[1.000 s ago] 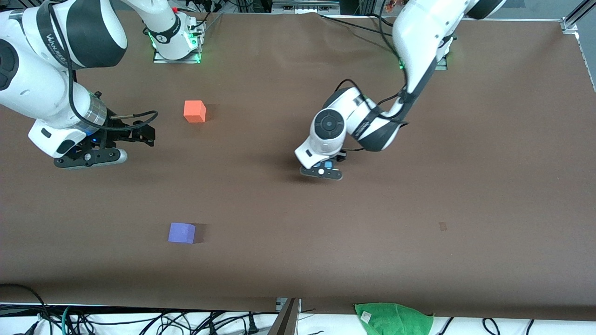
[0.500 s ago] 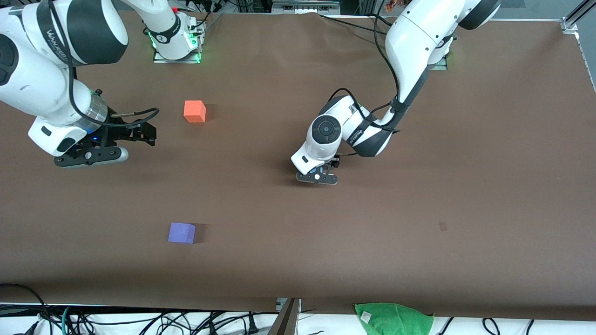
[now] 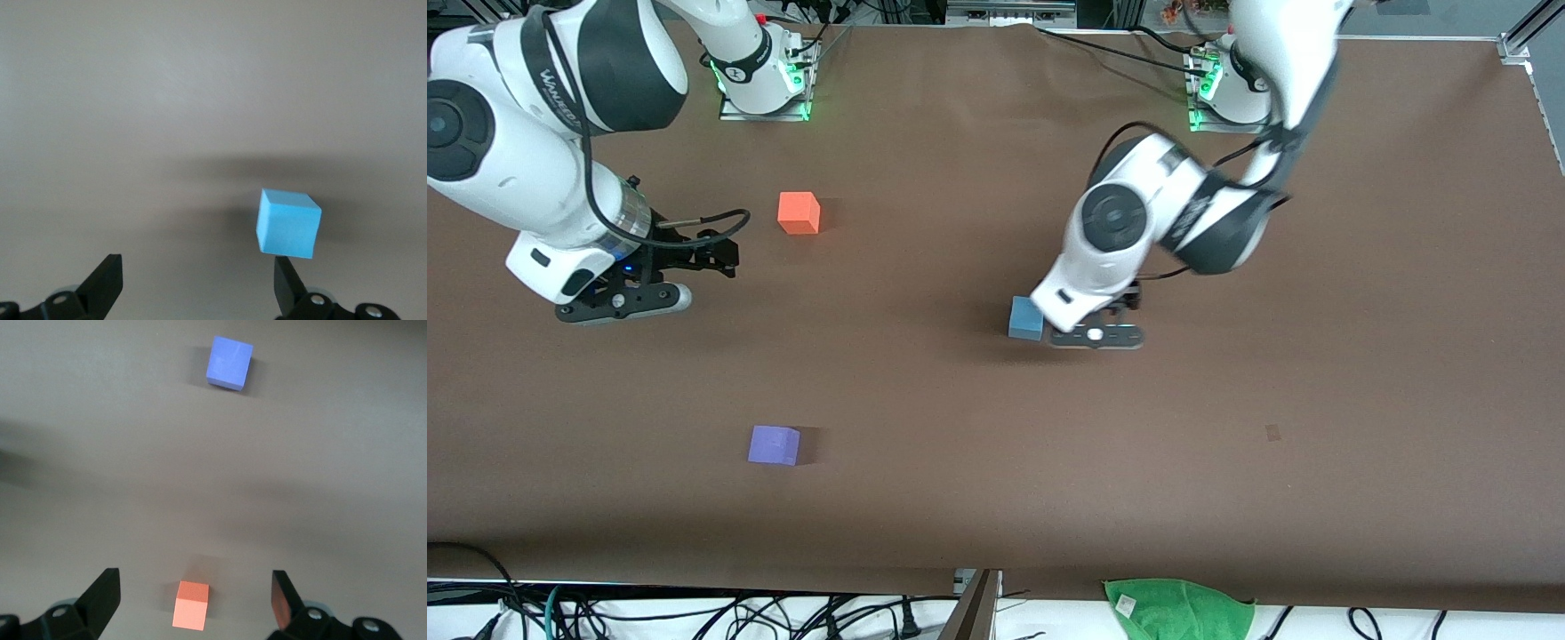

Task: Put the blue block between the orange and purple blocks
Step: 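Release the cube with the left gripper while the right gripper approaches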

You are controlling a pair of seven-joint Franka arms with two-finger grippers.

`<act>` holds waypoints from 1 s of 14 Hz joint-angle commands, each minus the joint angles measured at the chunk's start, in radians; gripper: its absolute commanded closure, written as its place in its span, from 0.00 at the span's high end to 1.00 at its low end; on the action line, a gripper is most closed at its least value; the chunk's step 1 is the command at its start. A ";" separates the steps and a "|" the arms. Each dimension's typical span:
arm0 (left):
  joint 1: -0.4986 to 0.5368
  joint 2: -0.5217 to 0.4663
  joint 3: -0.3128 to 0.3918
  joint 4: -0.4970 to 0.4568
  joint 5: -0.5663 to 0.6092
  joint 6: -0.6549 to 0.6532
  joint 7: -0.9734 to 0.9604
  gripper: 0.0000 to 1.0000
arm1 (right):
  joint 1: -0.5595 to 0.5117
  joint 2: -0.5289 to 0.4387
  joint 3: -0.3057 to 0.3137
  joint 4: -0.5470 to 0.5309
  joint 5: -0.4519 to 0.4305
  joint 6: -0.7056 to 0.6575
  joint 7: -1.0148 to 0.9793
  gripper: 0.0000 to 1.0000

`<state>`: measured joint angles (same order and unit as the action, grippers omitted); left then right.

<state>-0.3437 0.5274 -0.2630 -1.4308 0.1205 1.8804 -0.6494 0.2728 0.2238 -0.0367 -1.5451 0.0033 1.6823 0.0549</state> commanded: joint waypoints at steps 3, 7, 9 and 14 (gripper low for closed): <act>0.150 -0.165 -0.004 -0.027 0.014 -0.078 0.129 1.00 | 0.078 0.058 0.003 0.011 0.055 0.029 0.113 1.00; 0.274 -0.202 -0.004 0.042 0.014 -0.151 0.397 1.00 | 0.251 0.190 0.003 0.011 0.087 0.244 0.404 1.00; 0.311 -0.202 -0.004 0.081 0.014 -0.188 0.454 1.00 | 0.356 0.282 0.001 0.037 0.086 0.371 0.601 1.00; 0.402 -0.199 -0.004 0.085 -0.001 -0.187 0.637 1.00 | 0.509 0.533 0.001 0.218 0.080 0.534 0.900 1.00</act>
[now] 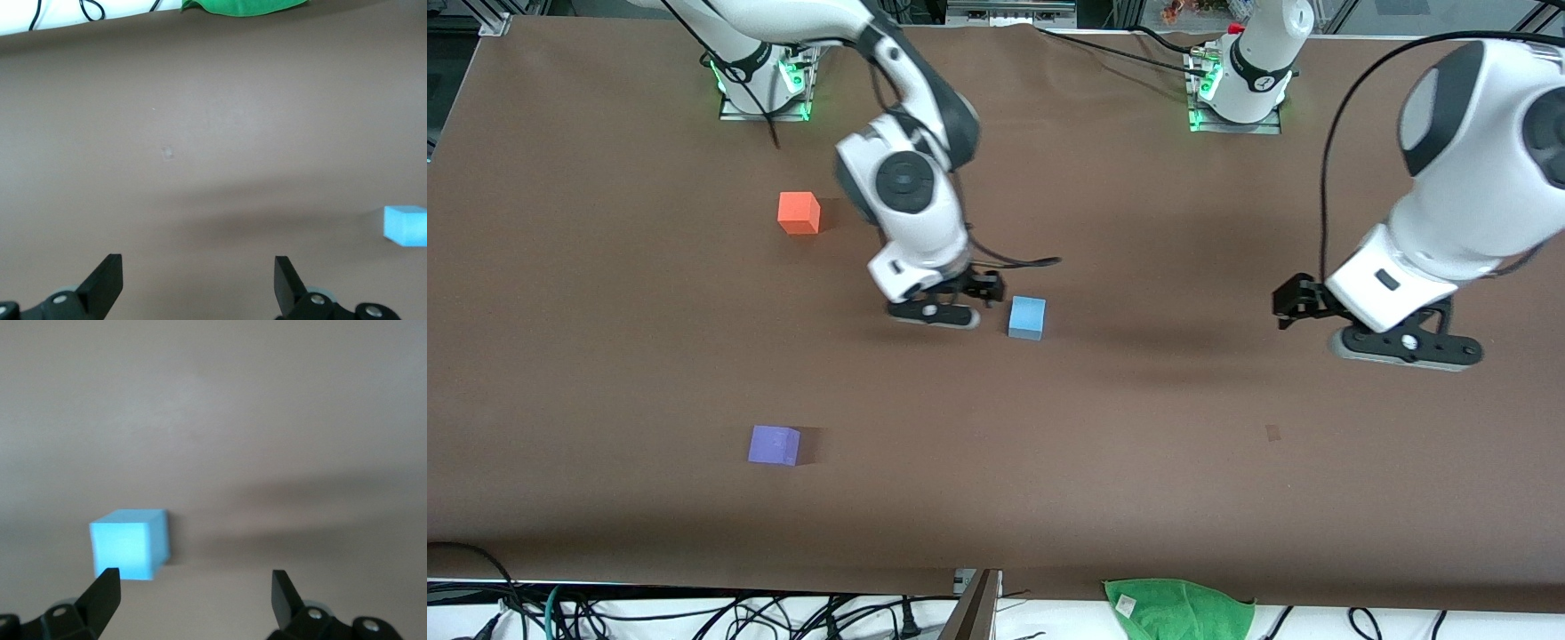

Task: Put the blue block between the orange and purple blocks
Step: 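Grasp the light-blue cube with the right gripper while the left withdraws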

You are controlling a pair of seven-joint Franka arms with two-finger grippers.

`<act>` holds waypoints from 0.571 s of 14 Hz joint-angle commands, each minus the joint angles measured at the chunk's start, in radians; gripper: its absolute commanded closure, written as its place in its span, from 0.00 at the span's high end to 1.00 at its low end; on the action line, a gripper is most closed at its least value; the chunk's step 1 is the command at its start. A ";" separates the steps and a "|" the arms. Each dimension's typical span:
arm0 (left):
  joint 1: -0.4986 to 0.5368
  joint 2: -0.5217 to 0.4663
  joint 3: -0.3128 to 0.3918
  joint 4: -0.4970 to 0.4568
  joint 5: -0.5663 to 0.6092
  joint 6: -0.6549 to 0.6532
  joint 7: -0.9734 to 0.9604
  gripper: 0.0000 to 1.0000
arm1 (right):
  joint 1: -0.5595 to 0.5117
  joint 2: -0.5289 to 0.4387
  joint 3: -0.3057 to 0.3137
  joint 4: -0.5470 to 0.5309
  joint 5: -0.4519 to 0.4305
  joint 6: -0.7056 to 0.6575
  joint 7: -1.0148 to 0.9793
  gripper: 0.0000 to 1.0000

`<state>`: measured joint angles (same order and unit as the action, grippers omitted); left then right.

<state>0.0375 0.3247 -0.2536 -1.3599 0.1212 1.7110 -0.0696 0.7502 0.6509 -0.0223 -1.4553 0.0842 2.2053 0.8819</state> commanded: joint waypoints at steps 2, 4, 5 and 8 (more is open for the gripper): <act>0.018 0.005 -0.018 0.015 0.002 -0.017 0.050 1.00 | 0.053 0.165 -0.015 0.165 -0.003 0.059 0.089 1.00; 0.019 0.005 -0.019 0.015 0.002 -0.017 0.059 1.00 | 0.078 0.200 -0.018 0.173 -0.008 0.118 0.124 1.00; 0.021 0.004 -0.016 0.015 0.002 -0.017 0.062 1.00 | 0.086 0.211 -0.018 0.176 -0.008 0.152 0.134 1.00; 0.035 -0.021 -0.012 0.015 0.008 -0.030 0.062 1.00 | 0.106 0.242 -0.019 0.178 -0.033 0.200 0.123 1.00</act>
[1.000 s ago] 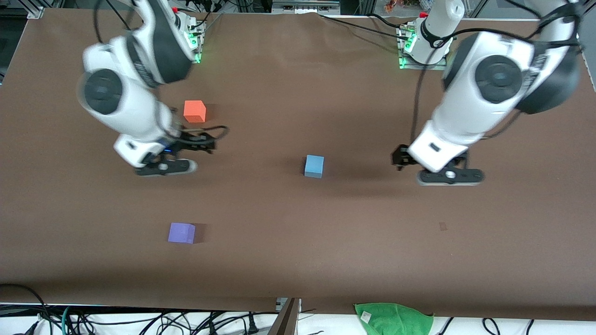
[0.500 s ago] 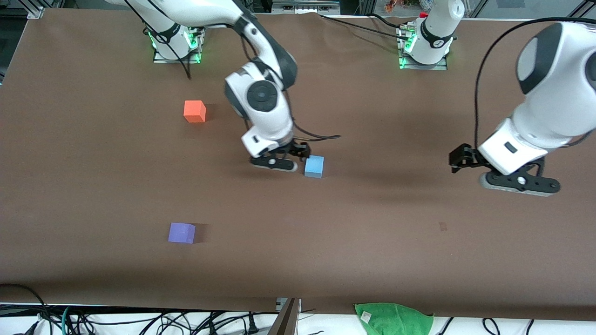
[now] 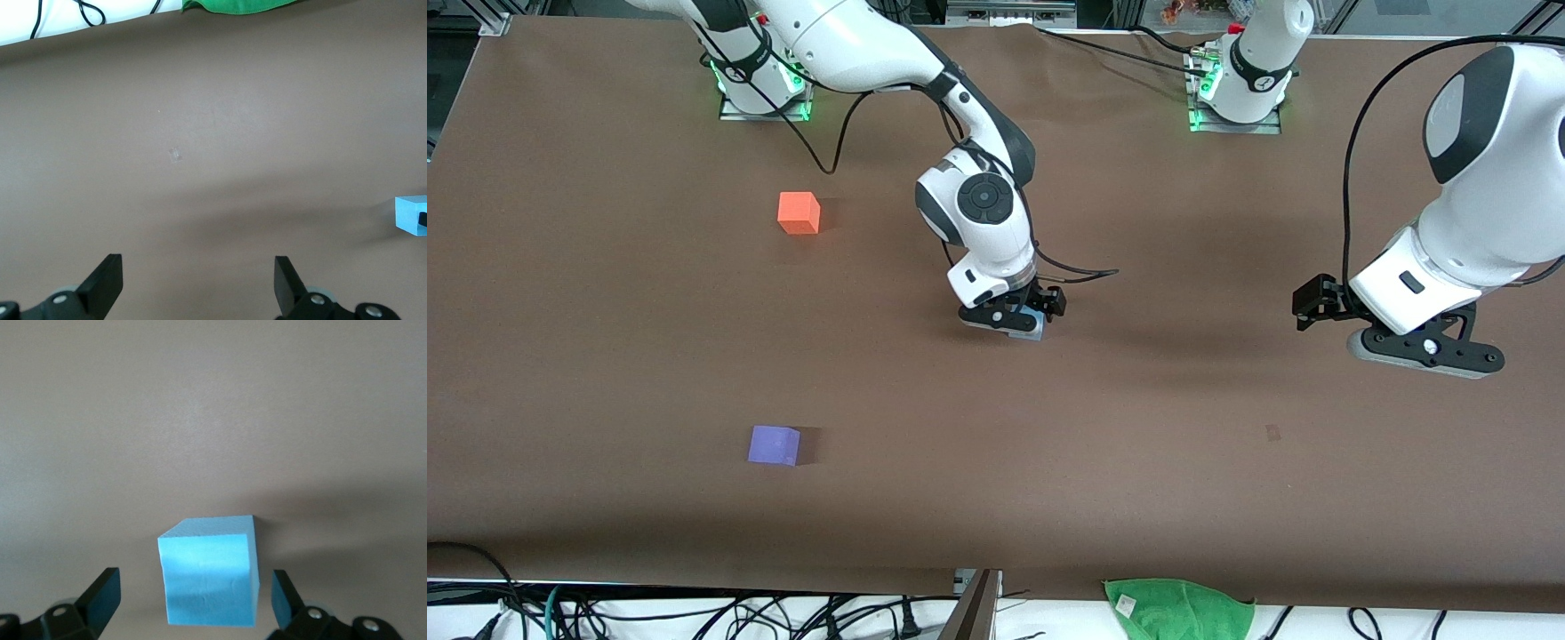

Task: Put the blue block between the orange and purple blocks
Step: 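Grasp the light-blue cube with the right gripper while the left withdraws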

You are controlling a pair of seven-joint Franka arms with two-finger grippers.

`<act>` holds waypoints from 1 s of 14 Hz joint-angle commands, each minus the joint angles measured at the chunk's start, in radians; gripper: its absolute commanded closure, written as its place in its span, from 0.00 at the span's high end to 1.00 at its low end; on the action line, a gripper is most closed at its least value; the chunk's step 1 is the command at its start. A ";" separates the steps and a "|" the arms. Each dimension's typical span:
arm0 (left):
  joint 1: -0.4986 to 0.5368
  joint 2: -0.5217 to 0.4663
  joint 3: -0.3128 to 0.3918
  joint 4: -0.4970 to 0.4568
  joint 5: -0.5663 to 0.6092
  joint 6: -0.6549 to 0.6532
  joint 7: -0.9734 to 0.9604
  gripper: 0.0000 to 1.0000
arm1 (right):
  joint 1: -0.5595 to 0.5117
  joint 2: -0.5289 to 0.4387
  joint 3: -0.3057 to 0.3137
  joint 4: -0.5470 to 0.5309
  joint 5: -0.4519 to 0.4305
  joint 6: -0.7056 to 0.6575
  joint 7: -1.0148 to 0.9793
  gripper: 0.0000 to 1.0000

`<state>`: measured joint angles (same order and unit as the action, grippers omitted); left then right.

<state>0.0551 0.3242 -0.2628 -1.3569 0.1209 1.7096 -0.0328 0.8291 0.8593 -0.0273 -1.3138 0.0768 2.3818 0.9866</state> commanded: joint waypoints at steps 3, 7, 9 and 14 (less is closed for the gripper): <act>0.049 -0.037 -0.009 0.012 0.000 -0.073 0.030 1.00 | 0.038 0.063 -0.016 0.034 -0.078 0.056 0.014 1.00; 0.054 -0.094 -0.009 0.010 -0.012 -0.137 0.073 1.00 | 0.028 0.064 -0.016 0.027 -0.126 0.048 -0.023 0.88; 0.054 -0.126 -0.001 -0.010 -0.033 -0.136 0.074 1.00 | 0.025 0.060 -0.016 0.027 -0.123 0.033 -0.025 0.63; -0.043 -0.290 0.121 -0.189 -0.085 -0.073 0.070 1.00 | -0.045 0.020 -0.010 0.028 -0.117 -0.068 -0.126 0.42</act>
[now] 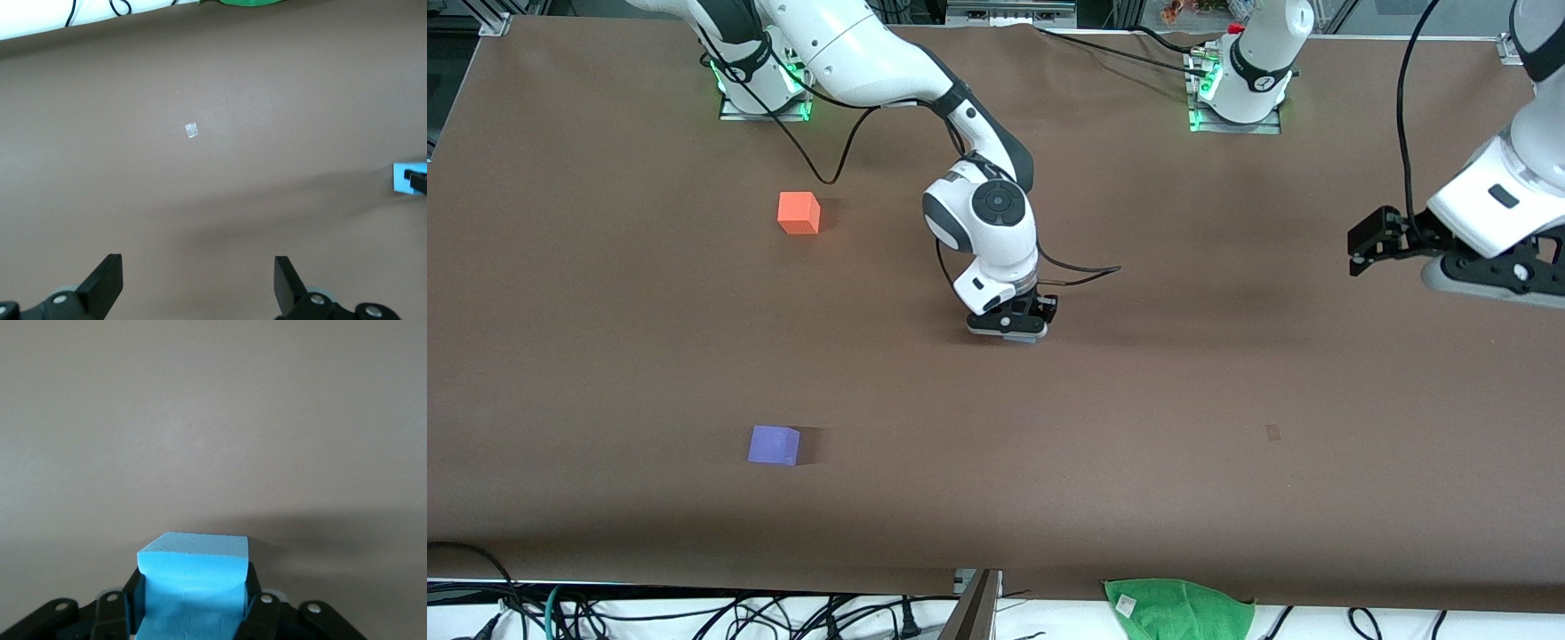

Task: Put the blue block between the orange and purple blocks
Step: 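Grasp the light-blue cube with the right gripper while the left withdraws, then carry the cube with the right gripper between orange and purple cubes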

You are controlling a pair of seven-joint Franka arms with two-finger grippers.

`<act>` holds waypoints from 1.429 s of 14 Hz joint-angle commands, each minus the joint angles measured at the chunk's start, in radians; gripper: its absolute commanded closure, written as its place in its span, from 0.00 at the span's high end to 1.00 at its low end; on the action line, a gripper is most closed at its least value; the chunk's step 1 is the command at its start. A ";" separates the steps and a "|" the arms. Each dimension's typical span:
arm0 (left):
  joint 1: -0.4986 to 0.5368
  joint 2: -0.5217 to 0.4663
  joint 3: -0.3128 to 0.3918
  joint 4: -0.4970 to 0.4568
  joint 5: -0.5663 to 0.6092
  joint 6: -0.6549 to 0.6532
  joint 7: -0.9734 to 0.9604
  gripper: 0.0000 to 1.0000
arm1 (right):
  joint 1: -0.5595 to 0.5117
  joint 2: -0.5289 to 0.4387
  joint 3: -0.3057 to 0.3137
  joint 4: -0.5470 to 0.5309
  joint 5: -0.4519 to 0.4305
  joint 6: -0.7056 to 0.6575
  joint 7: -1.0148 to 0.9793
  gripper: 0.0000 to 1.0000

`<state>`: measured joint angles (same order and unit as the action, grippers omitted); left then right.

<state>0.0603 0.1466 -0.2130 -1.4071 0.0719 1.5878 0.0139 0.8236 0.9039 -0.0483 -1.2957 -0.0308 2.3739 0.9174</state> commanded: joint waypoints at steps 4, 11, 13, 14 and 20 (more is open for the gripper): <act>-0.143 -0.205 0.162 -0.256 -0.040 0.090 0.011 1.00 | -0.150 -0.126 0.002 -0.023 0.066 -0.264 -0.392 0.42; -0.119 -0.174 0.176 -0.239 -0.070 0.080 -0.029 1.00 | -0.317 -0.425 -0.082 -0.478 0.068 -0.191 -0.759 0.43; -0.119 -0.171 0.176 -0.230 -0.070 0.077 -0.069 1.00 | -0.317 -0.485 -0.132 -0.613 0.069 -0.101 -0.849 0.43; -0.119 -0.167 0.175 -0.227 -0.072 0.071 -0.075 1.00 | -0.319 -0.497 -0.152 -0.660 0.071 -0.061 -0.877 0.43; -0.115 -0.137 0.178 -0.201 -0.112 0.069 -0.077 1.00 | -0.334 -0.488 -0.162 -0.749 0.155 0.057 -0.882 0.43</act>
<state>-0.0590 -0.0161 -0.0399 -1.6438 0.0104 1.6574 -0.0563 0.4930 0.4463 -0.2106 -1.9986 0.0791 2.4013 0.0568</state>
